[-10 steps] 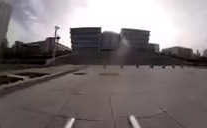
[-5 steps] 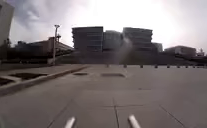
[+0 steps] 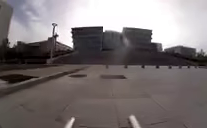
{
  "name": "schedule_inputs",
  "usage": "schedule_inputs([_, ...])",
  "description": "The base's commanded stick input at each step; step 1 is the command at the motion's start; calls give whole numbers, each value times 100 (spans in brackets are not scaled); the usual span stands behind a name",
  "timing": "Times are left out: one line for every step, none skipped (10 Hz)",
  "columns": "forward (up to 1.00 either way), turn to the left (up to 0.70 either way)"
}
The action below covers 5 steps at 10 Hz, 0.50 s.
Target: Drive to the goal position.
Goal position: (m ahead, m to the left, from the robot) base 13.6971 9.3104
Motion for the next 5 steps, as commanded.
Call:
schedule_inputs([100,0])
schedule_inputs([100,0])
schedule_inputs([100,0])
schedule_inputs([100,0])
schedule_inputs([100,0])
